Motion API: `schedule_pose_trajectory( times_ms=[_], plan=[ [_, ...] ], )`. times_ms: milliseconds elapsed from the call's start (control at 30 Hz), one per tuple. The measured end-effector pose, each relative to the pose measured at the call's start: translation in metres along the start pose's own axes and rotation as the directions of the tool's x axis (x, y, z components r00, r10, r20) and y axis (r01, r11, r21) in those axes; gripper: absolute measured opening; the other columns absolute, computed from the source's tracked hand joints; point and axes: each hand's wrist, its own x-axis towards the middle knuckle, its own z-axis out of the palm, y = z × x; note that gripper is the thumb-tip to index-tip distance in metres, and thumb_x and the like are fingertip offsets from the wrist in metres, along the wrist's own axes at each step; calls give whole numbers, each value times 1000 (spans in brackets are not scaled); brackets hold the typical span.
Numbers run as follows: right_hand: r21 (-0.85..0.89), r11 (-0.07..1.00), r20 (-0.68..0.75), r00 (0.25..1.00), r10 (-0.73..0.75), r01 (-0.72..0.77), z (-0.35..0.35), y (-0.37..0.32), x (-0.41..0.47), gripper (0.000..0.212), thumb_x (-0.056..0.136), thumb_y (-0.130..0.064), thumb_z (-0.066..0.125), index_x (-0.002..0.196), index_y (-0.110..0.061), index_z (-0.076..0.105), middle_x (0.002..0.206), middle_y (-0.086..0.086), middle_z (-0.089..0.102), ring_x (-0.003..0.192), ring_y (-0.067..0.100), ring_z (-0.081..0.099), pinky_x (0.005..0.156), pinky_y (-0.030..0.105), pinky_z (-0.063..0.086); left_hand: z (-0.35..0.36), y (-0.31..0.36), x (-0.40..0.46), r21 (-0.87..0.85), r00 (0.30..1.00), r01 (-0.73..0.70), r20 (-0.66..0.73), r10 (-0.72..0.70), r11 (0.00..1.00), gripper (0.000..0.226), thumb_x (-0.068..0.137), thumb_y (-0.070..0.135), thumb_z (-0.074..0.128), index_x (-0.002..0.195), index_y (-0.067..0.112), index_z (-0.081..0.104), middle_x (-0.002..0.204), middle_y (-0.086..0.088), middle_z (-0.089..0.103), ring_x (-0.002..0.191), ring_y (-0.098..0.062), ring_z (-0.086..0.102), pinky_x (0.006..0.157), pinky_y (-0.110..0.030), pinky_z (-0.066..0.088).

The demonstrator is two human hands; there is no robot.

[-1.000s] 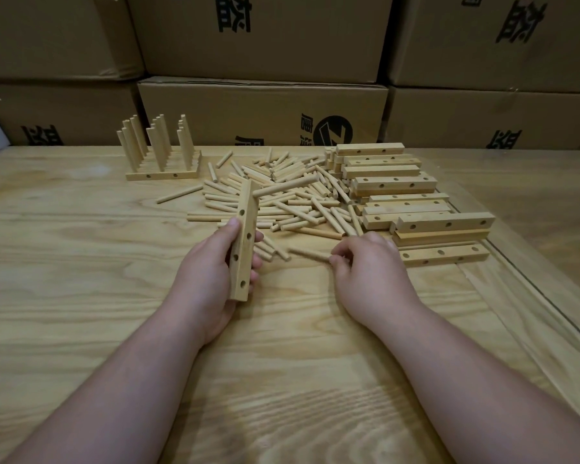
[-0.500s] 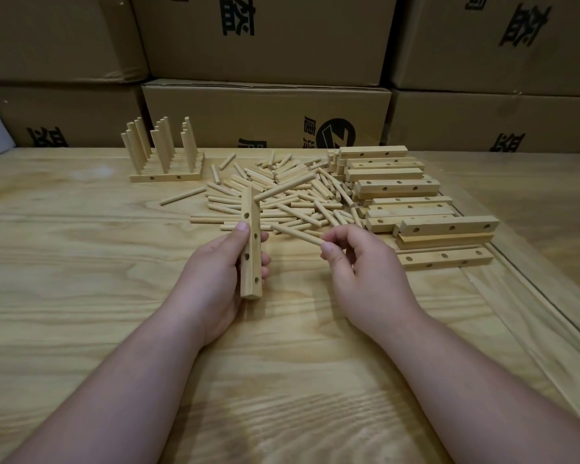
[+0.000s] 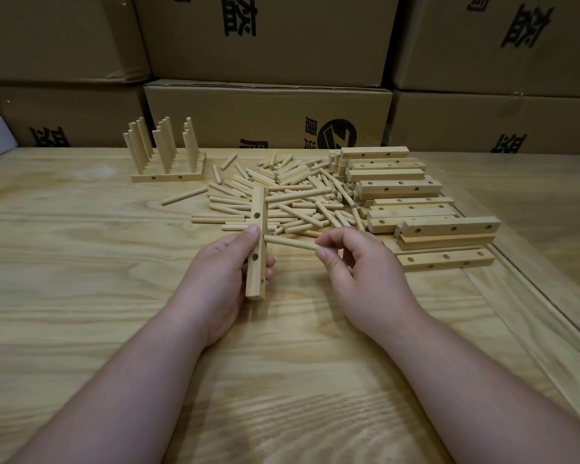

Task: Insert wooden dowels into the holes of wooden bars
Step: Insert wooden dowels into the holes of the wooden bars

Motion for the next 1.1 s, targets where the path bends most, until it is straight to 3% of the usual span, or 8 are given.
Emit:
schedule_pose_trajectory(
  times_ms=[133, 233, 333, 633, 800, 1100],
  plan=[
    [-7, 1000, 4, 1000, -9, 9, -1, 1, 1, 16, 94, -17, 66, 102, -31, 66, 93, -26, 56, 86, -8, 49, 77, 11, 36, 1, 1, -1, 12, 1000, -5, 5, 5, 1000, 28, 99, 38, 60, 98, 12, 71, 68, -6, 70, 56, -13, 62, 50, -24, 52],
    [-4, 1000, -1, 1000, -26, 26, -1, 1, 1, 17, 93, -15, 67, 103, -28, 69, 94, -25, 55, 86, -7, 49, 80, 12, 38, 1, 1, -2, 44, 1000, -8, 23, 7, 999, 29, 95, 42, 63, 83, 22, 80, 70, -5, 70, 58, -13, 63, 53, -25, 52],
    [24, 999, -23, 999, -40, 40, -1, 2, 1, 17, 92, -15, 69, 103, -27, 71, 94, -24, 56, 85, -4, 50, 81, 15, 40, 1, 3, -5, 48, 999, -9, 52, 7, 999, 23, 82, 50, 68, 76, 32, 81, 71, -4, 70, 59, -12, 62, 56, -26, 52],
    [50, 996, -83, 994, -72, 76, -5, 4, 3, 14, 95, -19, 66, 105, -26, 74, 97, -21, 61, 90, 0, 55, 83, 21, 44, 2, 3, -7, 99, 997, -26, 80, 18, 995, 51, 69, 51, 71, 102, 13, 78, 68, -4, 66, 54, -11, 56, 48, -21, 46],
    [55, 994, -76, 993, -94, 98, -3, 4, 2, 13, 95, -19, 66, 104, -23, 75, 90, -23, 60, 89, 2, 57, 82, 23, 45, 1, 2, -6, 91, 998, -28, 64, 23, 995, 46, 79, 47, 68, 106, 11, 77, 69, -4, 66, 54, -11, 55, 49, -21, 46],
    [49, 994, -81, 993, -89, 93, -2, 5, 1, 13, 93, -19, 68, 102, -19, 77, 91, -25, 61, 84, -7, 57, 76, 6, 39, 0, 1, -6, 97, 997, -34, 66, 28, 995, 44, 76, 51, 68, 99, 16, 81, 71, -3, 67, 56, -10, 57, 51, -22, 47]
  ],
)
